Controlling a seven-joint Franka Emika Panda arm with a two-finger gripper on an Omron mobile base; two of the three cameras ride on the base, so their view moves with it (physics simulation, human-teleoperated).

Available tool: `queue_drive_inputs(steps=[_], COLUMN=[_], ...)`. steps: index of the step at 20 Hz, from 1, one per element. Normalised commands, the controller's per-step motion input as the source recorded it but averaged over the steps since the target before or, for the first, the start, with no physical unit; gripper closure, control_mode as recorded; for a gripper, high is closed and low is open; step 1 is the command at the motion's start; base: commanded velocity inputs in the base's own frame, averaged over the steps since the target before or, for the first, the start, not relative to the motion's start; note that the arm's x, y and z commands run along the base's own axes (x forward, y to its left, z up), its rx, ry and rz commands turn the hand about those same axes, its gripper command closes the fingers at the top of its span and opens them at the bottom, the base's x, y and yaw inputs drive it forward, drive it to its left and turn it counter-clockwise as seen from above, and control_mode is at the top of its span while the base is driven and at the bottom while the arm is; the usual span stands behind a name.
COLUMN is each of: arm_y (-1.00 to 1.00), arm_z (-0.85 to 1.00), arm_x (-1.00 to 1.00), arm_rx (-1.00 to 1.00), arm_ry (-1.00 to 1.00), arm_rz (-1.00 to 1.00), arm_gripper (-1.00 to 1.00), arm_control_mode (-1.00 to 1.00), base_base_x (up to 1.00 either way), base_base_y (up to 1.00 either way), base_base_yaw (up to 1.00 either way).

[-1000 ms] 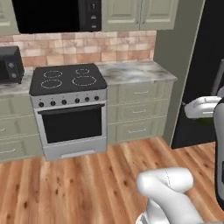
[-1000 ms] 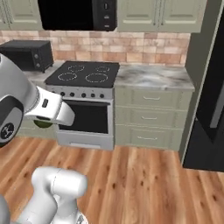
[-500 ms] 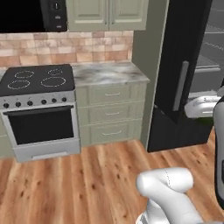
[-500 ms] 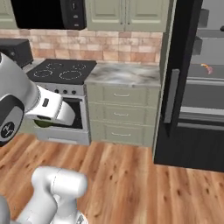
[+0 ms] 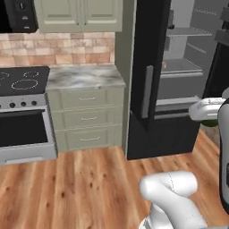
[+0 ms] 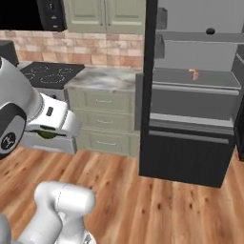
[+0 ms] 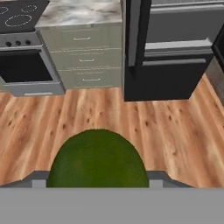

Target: Transport the steak and lime to the fridge. Place the steak on the rack containing meat and place the lime on the rack containing the vegetable, ensuring meats and vegetables are on different racks.

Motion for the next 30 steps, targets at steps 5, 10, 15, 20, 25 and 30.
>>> queue_drive_inputs(steps=[5,10,15,20,25,30], arm_y=[0.00,0.00,0.00,0.00,0.00,0.00], arm_z=[0.00,0.00,0.00,0.00,0.00,0.00], arm_x=[0.00,0.00,0.00,0.00,0.00,0.00], arm_rx=[0.00,0.00,0.00,0.00,0.00,0.00], arm_ry=[0.00,0.00,0.00,0.00,0.00,0.00], arm_rz=[0.00,0.00,0.00,0.00,0.00,0.00], arm_gripper=[1.00,1.00,1.00,1.00,1.00,1.00], arm_control_mode=[1.00,1.00,1.00,1.00,1.00,1.00], base_base_x=[0.06,0.56,0.81,0.85,0.27,0.02], base_base_y=[-1.00,-0.89,-0.63,-0.57,-0.32,-0.07], base_base_yaw=[0.18,0.23,0.23,0.14,-0.02,-0.12])
